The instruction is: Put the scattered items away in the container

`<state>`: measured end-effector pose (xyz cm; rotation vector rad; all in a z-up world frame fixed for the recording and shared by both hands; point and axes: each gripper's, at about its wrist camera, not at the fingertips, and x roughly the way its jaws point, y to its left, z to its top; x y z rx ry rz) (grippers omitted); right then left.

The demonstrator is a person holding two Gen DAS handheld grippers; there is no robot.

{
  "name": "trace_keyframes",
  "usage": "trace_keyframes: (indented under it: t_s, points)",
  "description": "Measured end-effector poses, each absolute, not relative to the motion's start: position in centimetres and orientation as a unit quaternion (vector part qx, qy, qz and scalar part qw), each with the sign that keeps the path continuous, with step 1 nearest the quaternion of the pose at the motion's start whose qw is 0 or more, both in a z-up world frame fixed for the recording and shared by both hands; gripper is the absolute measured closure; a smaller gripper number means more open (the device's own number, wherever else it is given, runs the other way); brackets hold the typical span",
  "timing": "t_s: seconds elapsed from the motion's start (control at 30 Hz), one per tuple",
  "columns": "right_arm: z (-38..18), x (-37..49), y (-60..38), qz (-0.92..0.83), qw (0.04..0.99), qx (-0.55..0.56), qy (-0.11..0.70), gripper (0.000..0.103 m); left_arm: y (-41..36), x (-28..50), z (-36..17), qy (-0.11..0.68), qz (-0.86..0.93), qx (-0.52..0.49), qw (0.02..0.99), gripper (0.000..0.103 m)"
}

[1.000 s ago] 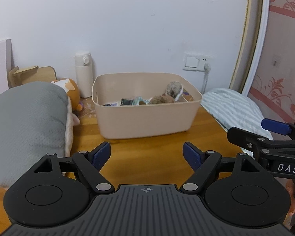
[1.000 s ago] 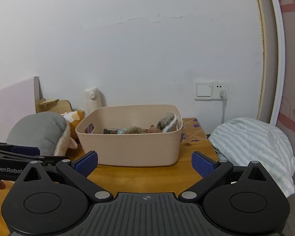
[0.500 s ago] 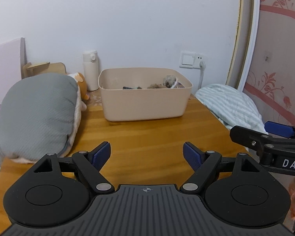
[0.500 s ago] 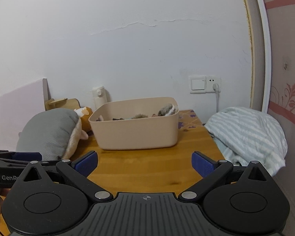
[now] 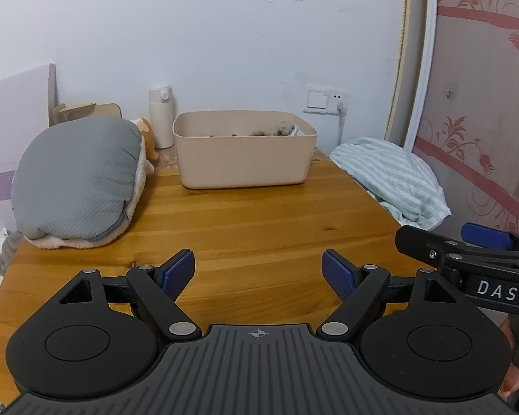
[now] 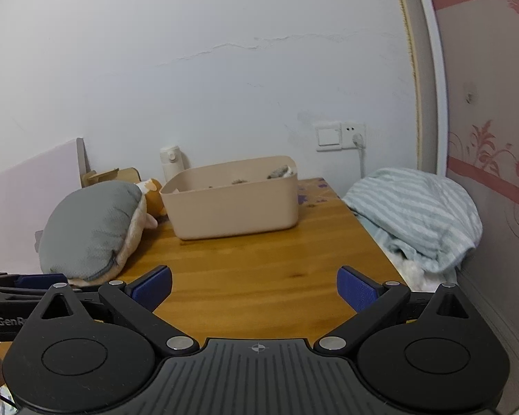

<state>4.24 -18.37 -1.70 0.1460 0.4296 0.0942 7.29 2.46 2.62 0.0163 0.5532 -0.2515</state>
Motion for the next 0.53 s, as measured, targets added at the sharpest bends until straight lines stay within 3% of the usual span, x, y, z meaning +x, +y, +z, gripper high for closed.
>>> trace_keyframes:
  t_s: [0.53]
  points:
    - [-1.2, -0.4, -18.3, 0.040, 0.979, 0.065, 0.188, 0.000, 3.8, 2.2, 2.6, 0.257, -0.118, -0.018, 0.959, 0.021]
